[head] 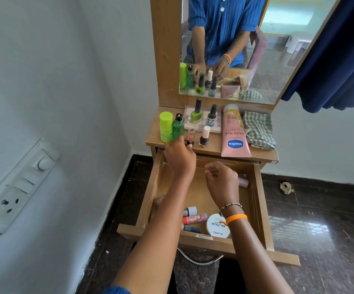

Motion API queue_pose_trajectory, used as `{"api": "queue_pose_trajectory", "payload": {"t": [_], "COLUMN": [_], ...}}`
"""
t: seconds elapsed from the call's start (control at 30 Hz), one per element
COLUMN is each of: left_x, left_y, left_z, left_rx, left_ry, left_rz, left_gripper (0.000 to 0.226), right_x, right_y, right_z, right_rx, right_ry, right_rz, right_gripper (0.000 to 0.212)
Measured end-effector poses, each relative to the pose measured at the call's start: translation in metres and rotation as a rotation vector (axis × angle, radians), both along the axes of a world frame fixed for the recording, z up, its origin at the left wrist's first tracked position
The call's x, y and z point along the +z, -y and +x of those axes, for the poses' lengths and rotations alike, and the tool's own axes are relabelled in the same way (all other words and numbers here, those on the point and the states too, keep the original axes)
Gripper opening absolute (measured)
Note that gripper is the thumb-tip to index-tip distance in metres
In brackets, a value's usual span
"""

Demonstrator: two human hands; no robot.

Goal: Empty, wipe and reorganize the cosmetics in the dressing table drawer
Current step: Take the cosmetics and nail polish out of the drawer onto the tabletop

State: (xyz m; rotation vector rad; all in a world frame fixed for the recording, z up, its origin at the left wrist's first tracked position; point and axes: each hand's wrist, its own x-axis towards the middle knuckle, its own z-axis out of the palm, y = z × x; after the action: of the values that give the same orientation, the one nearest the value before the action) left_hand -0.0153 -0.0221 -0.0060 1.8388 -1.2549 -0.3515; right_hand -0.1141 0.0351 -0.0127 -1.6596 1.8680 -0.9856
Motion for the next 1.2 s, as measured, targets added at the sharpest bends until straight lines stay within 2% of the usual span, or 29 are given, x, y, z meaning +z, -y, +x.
{"api": "queue_pose_trajectory", "payload": {"t": [0.37, 0.5, 0.57, 0.6, 0.67, 0.73, 0.83, 0.9, 0.97, 1.07, 1.13, 1.2], "left_x": [0.001, 0.003, 0.003, 0.001, -0.007, -0.017, -0.029, -0.031, -0.033, -0.037, -0.041, -0.043], "left_y": [-0.004, -0.016, -0.029, -0.037, -0.053, -0.067, -0.075, -0.074, -0.072, -0.074, -0.077, -0.076], "left_z": [0.001, 0.004, 0.008, 0.013, 0.028, 0.043, 0.056, 0.059, 0.061, 0.063, 0.062, 0.061], "left_rx": [-0.04, -0.071, -0.04, -0.047, -0.167, -0.335, -0.39, -0.462, -0.54, -0.637, -0.685, -0.71], "left_ry": [-0.055, -0.038, -0.012, -0.008, 0.011, 0.104, 0.3, 0.377, 0.434, 0.499, 0.561, 0.613], "left_rz": [-0.039, -0.039, -0.017, 0.034, 0.261, 0.52, 0.663, 0.805, 0.851, 0.801, 0.776, 0.757], "left_gripper": [0.031, 0.042, 0.048, 0.048, 0.04, 0.031, 0.024, 0.026, 0.028, 0.034, 0.037, 0.04], "right_x": [-0.008, -0.01, -0.013, -0.015, -0.018, -0.023, -0.032, -0.033, -0.033, -0.034, -0.032, -0.024], "right_y": [-0.008, -0.008, -0.008, -0.007, -0.007, -0.01, -0.012, -0.013, -0.014, -0.014, -0.01, -0.006], "right_z": [0.003, 0.001, -0.003, -0.004, -0.001, 0.008, 0.021, 0.022, 0.017, 0.005, -0.004, -0.012], "right_rx": [0.016, 0.001, 0.128, 0.276, 0.603, 0.778, 0.788, 0.76, 0.749, 0.687, 0.602, 0.485], "right_ry": [-0.021, -0.047, -0.152, -0.209, -0.305, -0.46, -0.615, -0.668, -0.697, -0.618, -0.466, -0.285], "right_rz": [0.075, 0.088, 0.16, 0.248, 0.488, 0.645, 0.622, 0.591, 0.573, 0.534, 0.479, 0.334], "right_gripper": [0.016, 0.024, 0.029, 0.031, 0.036, 0.041, 0.041, 0.037, 0.034, 0.03, 0.027, 0.023]}}
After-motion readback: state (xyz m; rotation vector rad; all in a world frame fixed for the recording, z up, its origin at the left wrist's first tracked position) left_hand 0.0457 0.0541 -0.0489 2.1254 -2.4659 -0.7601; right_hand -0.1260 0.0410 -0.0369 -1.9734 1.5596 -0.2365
